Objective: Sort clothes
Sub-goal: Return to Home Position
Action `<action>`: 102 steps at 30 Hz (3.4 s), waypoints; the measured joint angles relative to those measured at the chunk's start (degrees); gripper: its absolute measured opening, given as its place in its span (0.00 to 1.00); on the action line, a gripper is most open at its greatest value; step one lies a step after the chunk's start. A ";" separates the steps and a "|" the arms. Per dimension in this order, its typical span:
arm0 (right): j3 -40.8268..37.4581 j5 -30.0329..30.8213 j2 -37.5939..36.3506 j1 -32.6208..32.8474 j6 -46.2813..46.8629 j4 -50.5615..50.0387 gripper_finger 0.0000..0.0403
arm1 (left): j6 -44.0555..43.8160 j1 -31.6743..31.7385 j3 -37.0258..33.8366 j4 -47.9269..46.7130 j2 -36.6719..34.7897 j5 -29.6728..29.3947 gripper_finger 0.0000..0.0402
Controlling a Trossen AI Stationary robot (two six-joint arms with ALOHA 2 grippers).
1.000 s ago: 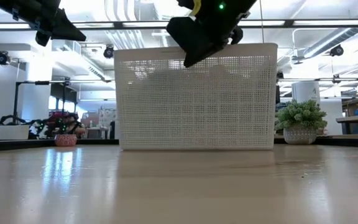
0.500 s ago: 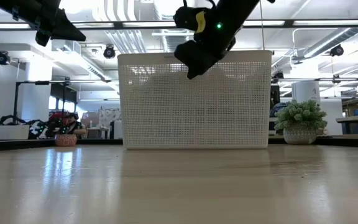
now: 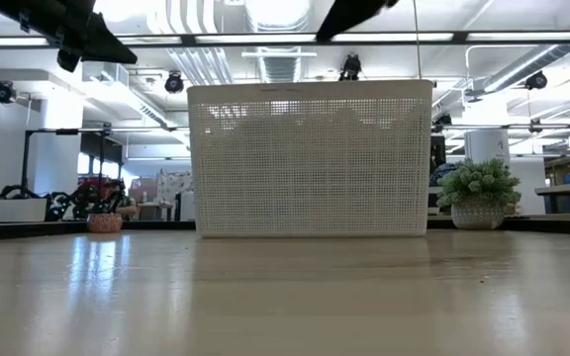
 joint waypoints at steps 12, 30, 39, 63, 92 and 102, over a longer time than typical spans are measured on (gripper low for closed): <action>-34.40 -22.49 -33.12 1.40 -2.34 21.30 0.00 | 4.21 -0.07 -4.74 13.56 -3.90 12.78 0.00; -75.43 -28.64 -88.99 -5.21 -0.57 34.92 0.00 | 3.86 -2.20 -32.99 43.92 -14.88 23.64 0.00; -75.46 -30.04 -86.59 -7.04 1.11 33.14 0.00 | 6.01 -9.99 -39.04 47.56 -18.93 18.10 0.00; -75.55 -35.87 -88.97 -14.85 -7.76 32.30 0.00 | 12.20 -22.27 -39.08 53.28 -10.81 2.43 0.00; -75.59 -32.81 -84.93 -16.49 -7.40 32.70 0.00 | 11.94 -22.27 -37.26 53.87 -3.85 -1.83 0.00; -75.59 -32.81 -84.86 -16.49 -7.41 32.70 0.00 | 11.82 -22.29 -34.86 53.80 -1.71 -1.92 0.00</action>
